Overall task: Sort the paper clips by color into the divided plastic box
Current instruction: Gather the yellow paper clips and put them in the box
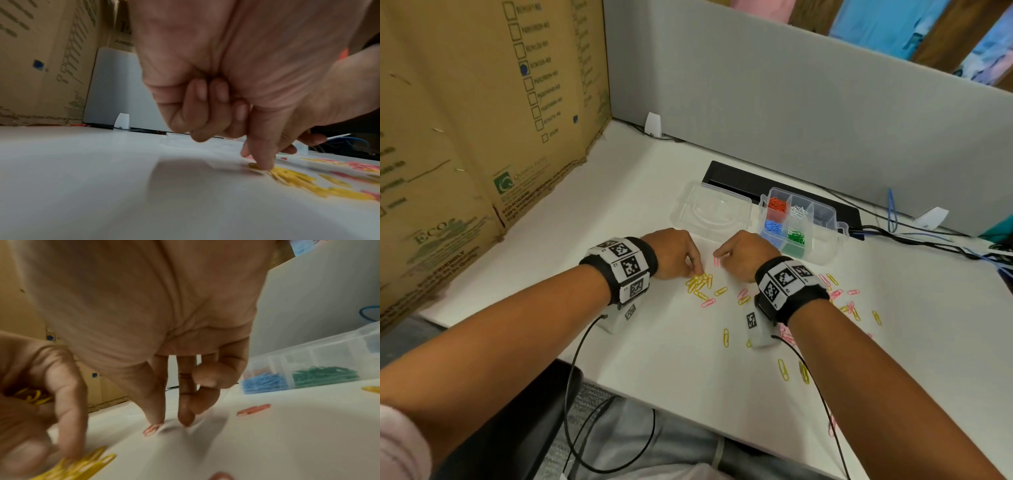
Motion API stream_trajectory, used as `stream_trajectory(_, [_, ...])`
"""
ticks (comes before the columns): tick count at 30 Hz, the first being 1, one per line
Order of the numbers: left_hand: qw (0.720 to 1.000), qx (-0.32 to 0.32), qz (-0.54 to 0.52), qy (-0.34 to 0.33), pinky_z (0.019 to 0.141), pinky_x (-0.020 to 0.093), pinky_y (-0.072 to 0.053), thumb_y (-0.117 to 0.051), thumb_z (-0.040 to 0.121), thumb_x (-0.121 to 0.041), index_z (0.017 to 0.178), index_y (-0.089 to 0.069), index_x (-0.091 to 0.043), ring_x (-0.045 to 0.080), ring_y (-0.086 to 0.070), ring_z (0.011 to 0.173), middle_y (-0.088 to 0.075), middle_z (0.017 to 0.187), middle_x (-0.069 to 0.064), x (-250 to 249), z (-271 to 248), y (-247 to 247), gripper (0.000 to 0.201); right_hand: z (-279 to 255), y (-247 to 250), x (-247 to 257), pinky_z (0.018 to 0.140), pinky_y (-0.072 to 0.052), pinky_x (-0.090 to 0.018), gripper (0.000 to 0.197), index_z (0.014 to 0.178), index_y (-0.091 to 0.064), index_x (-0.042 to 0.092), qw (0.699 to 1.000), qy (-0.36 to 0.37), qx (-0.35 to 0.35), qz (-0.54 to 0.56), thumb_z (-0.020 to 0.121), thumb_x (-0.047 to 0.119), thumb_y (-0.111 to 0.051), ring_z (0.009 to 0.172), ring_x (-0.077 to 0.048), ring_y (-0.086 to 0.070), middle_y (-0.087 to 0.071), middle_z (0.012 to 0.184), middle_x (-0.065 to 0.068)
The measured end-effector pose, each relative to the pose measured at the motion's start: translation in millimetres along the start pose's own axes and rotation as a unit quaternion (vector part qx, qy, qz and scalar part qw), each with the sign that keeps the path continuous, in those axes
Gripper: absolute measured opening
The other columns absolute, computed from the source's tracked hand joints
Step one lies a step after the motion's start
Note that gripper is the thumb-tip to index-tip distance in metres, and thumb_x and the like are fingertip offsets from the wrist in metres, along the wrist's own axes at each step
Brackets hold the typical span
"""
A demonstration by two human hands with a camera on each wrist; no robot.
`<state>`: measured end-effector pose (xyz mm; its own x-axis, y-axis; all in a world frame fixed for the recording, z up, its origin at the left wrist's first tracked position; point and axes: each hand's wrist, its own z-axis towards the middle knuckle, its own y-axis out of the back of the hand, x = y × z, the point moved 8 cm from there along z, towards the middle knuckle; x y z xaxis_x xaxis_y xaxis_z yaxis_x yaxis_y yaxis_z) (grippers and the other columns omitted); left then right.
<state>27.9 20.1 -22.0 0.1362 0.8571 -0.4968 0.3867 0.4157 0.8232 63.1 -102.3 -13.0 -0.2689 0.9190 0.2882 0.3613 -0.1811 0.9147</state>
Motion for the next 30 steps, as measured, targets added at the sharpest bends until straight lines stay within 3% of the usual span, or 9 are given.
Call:
stream_trajectory(4, [0.999,-0.013,0.023,0.017,0.069,0.022,-0.038,-0.079,0.078,-0.025,0.107,-0.068,-0.031,0.007,-0.047,0.072,-0.044,0.074,-0.018,3.5,-1.4,9.1,0.032,-1.8,8.4,-11.9,0.09,-0.054,-0.033,0.022,0.108,-0.071,0.015,0.996,-0.053,-0.068,0.036,0.09,0.024,-0.063,0.102,-0.023,-0.064,-0.069,0.113,-0.005])
stream_trajectory(8, [0.999,0.024,0.032,0.031,0.062,0.021,-0.038,-0.082,0.073,-0.03,0.104,-0.07,-0.029,0.003,-0.05,0.067,-0.051,0.073,-0.015,6.4,-1.5,0.8,0.033,-18.4,-20.0,1.1,0.07,-0.057,-0.03,0.043,0.091,-0.06,0.012,0.994,-0.077,0.046,0.069,0.072,0.043,-0.082,0.08,-0.017,-0.064,-0.064,0.087,-0.001])
stream_trajectory(11, [0.999,0.021,0.017,0.022,0.063,0.017,-0.04,-0.079,0.076,-0.028,0.099,-0.074,-0.026,0.002,-0.053,0.07,-0.056,0.075,-0.018,0.1,-2.1,0.6,0.023,-24.2,-25.0,21.0,0.081,-0.053,-0.029,0.063,0.116,-0.059,0.014,0.998,-0.048,0.046,0.011,0.068,0.045,-0.086,0.101,-0.019,-0.062,-0.062,0.109,0.0])
stream_trajectory(14, [0.996,-0.051,-0.06,0.042,0.056,0.016,-0.038,-0.073,0.085,-0.025,0.09,-0.074,-0.021,0.004,-0.051,0.064,-0.057,0.07,-0.013,6.7,-6.9,25.1,0.007,-19.9,-27.5,35.6,0.087,-0.053,-0.03,0.053,0.119,-0.065,0.011,0.999,-0.021,0.022,-0.012,0.074,0.034,-0.082,0.105,-0.022,-0.063,-0.066,0.115,-0.003])
stream_trajectory(17, [0.959,-0.122,-0.237,0.096,0.055,0.018,-0.038,-0.07,0.089,-0.026,0.088,-0.072,-0.016,0.008,-0.048,0.062,-0.056,0.07,-0.009,27.4,-15.3,39.6,0.011,-13.5,-30.2,41.6,0.087,-0.056,-0.032,0.031,0.108,-0.07,0.01,1.0,-0.016,0.008,-0.008,0.081,0.021,-0.075,0.099,-0.023,-0.065,-0.068,0.11,-0.006])
stream_trajectory(21, [0.879,-0.107,-0.431,0.173,0.042,0.018,-0.026,-0.069,0.09,-0.023,0.08,-0.063,-0.015,0.011,-0.031,0.045,-0.041,0.062,0.0,37.9,-25.5,14.4,0.014,-6.9,-32.4,42.7,0.078,-0.059,-0.032,0.022,0.098,-0.068,0.009,0.999,-0.034,0.008,0.006,0.077,0.017,-0.071,0.088,-0.022,-0.066,-0.069,0.096,-0.006])
stream_trajectory(23, [0.857,-0.095,-0.47,0.188,0.04,0.018,-0.023,-0.067,0.09,-0.017,0.077,-0.061,-0.014,0.01,-0.03,0.043,-0.041,0.062,0.001,37.2,-27.9,0.9,0.015,-8.6,-30.7,44.9,0.072,-0.057,-0.029,0.017,0.092,-0.066,0.01,0.999,-0.035,-0.001,-0.016,0.076,0.016,-0.07,0.084,-0.023,-0.065,-0.066,0.09,-0.005])
stream_trajectory(26, [0.851,-0.089,-0.473,0.209,0.04,0.019,-0.027,-0.061,0.093,-0.014,0.078,-0.06,-0.013,0.012,-0.034,0.048,-0.044,0.064,0.003,34.3,-32.4,-10.7,0.015,-12.7,-26.6,42.5,0.067,-0.052,-0.027,0.012,0.085,-0.062,0.011,0.999,-0.033,-0.017,-0.03,0.076,0.013,-0.069,0.083,-0.024,-0.065,-0.065,0.088,-0.006])
stream_trajectory(30, [0.817,-0.104,-0.515,0.238,0.045,0.021,-0.039,-0.053,0.099,-0.016,0.082,-0.06,-0.007,0.016,-0.047,0.054,-0.051,0.066,0.005,30.6,-39.9,-15.8,0.021,-19.2,-16.7,23.3,0.078,-0.057,-0.032,0.02,0.096,-0.068,0.006,0.998,-0.056,-0.02,0.019,0.078,0.014,-0.071,0.094,-0.026,-0.066,-0.068,0.101,-0.009])
